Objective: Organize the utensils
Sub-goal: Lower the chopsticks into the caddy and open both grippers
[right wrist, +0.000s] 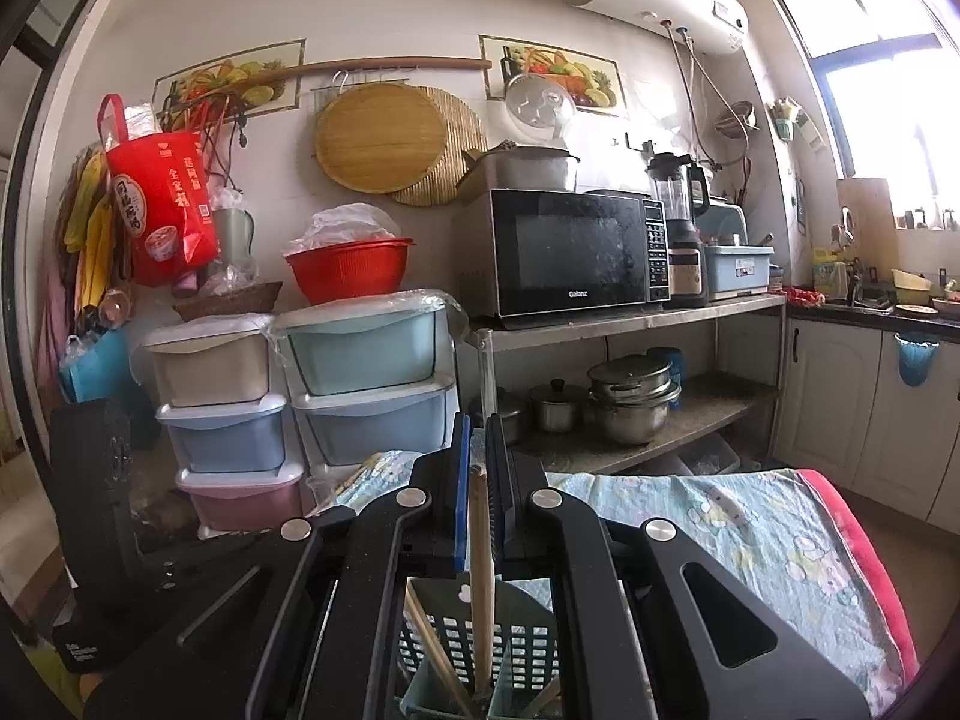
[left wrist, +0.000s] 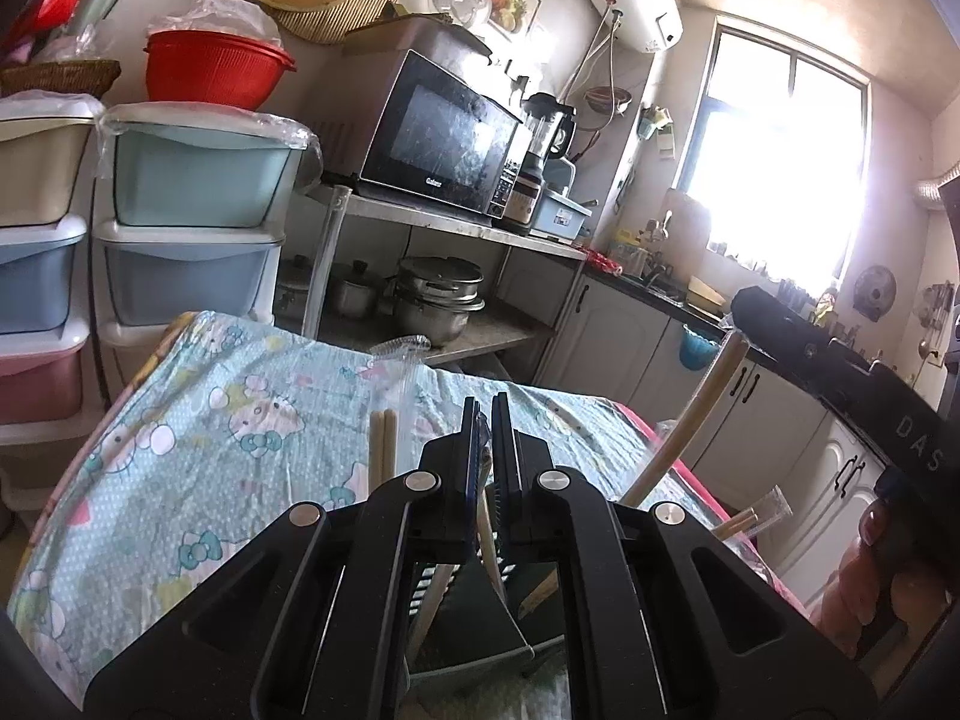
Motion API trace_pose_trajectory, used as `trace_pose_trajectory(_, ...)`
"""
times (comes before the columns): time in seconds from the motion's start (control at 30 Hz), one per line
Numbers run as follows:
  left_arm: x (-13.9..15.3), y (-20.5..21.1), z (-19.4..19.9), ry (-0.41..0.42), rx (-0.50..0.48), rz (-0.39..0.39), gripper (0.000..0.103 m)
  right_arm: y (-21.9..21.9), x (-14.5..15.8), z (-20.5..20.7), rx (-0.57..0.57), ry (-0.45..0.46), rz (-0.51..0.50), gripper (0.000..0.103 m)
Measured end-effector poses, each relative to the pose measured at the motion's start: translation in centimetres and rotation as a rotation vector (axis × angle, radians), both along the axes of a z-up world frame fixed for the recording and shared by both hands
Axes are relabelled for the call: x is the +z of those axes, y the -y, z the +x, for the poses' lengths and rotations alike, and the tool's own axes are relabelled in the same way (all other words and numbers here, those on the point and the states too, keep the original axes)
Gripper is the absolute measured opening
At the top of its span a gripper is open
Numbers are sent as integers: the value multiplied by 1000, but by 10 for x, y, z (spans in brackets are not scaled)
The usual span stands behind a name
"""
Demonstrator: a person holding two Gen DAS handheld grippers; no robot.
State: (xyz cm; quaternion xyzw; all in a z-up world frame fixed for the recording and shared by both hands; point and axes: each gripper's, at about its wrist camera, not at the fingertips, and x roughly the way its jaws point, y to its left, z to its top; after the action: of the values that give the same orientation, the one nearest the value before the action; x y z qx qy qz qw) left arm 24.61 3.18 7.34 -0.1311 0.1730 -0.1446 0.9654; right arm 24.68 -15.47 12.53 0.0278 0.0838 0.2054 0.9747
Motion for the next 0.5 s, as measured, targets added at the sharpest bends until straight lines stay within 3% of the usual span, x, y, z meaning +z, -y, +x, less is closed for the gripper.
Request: trace_pose_trajectory(0.5, -3, -6, -10, -4, 14, -9, 2, 15, -26, -6, -23, -120, 42, 9)
